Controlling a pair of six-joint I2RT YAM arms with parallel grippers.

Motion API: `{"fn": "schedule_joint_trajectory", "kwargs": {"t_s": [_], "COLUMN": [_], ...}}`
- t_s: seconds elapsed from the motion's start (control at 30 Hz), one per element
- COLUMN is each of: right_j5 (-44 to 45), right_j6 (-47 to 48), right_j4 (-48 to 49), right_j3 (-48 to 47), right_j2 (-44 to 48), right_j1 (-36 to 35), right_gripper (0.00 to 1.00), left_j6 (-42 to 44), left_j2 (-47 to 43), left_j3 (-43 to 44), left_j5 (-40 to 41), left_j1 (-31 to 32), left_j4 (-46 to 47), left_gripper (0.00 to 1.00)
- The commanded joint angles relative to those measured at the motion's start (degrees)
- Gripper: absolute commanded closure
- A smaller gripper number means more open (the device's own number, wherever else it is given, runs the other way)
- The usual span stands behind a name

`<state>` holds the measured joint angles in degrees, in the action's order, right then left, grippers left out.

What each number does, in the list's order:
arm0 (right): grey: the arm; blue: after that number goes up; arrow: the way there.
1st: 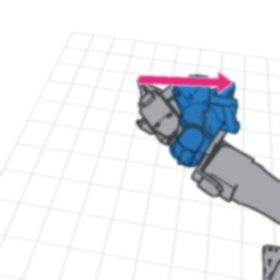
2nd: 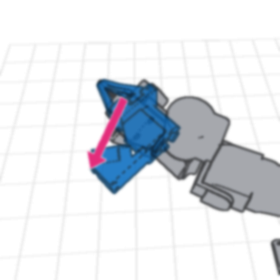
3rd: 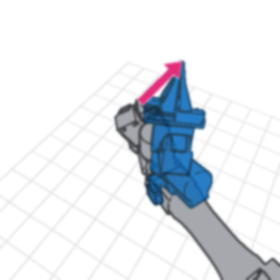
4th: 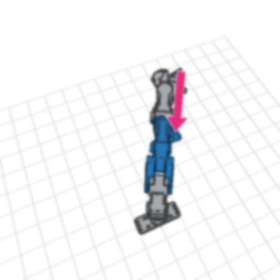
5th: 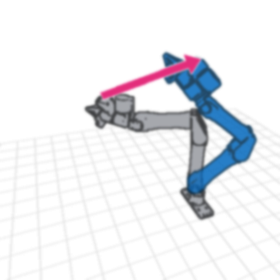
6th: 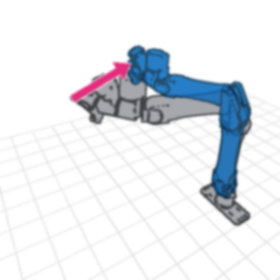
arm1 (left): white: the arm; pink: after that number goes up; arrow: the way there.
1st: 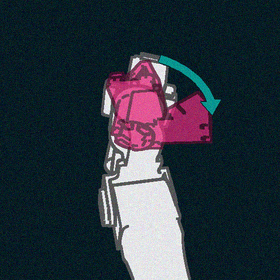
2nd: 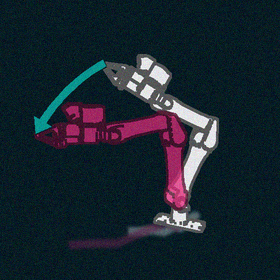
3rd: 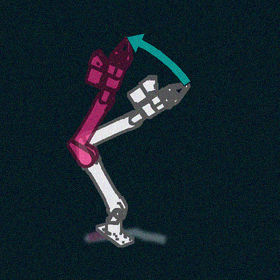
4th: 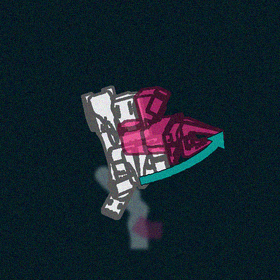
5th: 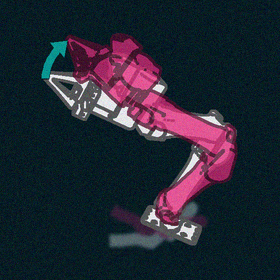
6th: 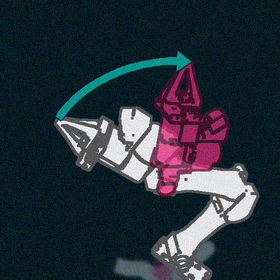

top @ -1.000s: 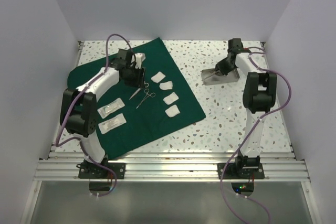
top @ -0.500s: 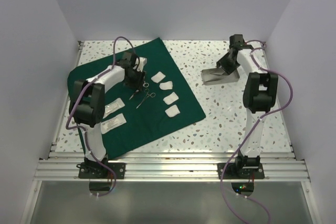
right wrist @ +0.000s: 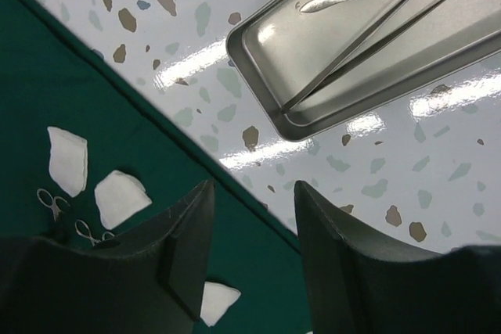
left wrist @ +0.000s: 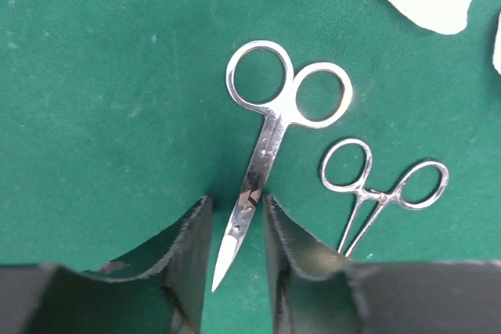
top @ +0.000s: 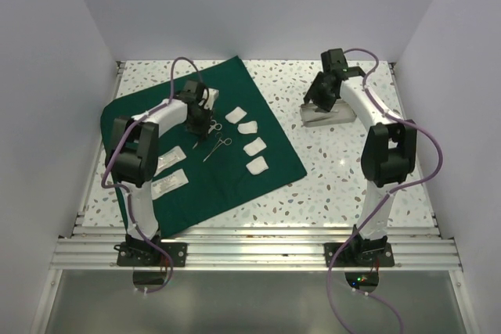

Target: Prepare the surgical pack

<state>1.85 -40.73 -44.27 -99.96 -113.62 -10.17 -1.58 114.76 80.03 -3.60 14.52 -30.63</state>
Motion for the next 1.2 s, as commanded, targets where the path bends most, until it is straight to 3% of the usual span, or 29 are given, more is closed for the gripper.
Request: {"fn": "schedule_joint_trajectory", "kwargs": {"t_s": [0.0,0.27,0.4,0.43,0.73,1.07,1.17], "right_j5": [0.4,0.6,-0.3,-1.2,-15.2,-18.3,-18.3], "right_j6": [2.6,2.9,3.4,3.4,-2.8,-6.3,-6.2], "right_j4": [-0.7,-1.2,-1.2,-0.9,6.6,9.5,9.5], "right_j3": [0.9,-0.4,-2.3,-2.4,-3.1,-5.6,-5.5], "right_j2": [2.4,1.9,1.0,0.9,-5.3,-9.3,-9.2], "right_j1": [-1.0,-3.8,-5.7,-6.7,-12.2,-15.8,-16.1], "right_gripper": [0.51,0.51,0.51,0.51,0.47,0.47,0.47], "left_j6": [1.3,1.3,0.5,0.4,-2.1,-3.3,-3.3], "left_j2": [1.8,2.0,1.7,0.8,-4.1,-7.6,-7.1], "left_j3": [-1.8,-5.3,-3.7,-3.4,-2.3,-5.0,-5.8], "left_j5": [-0.7,-1.6,-2.3,-2.5,-6.1,-7.6,-4.7], "left_j1": [-0.3,-0.3,-0.3,-0.3,-0.9,-1.0,-1.0], "left_j4": [2.2,5.8,4.9,4.2,0.8,0.7,1.9], "left_gripper": [0.66,0.8,0.99,1.0,1.0,1.0,0.67]}}
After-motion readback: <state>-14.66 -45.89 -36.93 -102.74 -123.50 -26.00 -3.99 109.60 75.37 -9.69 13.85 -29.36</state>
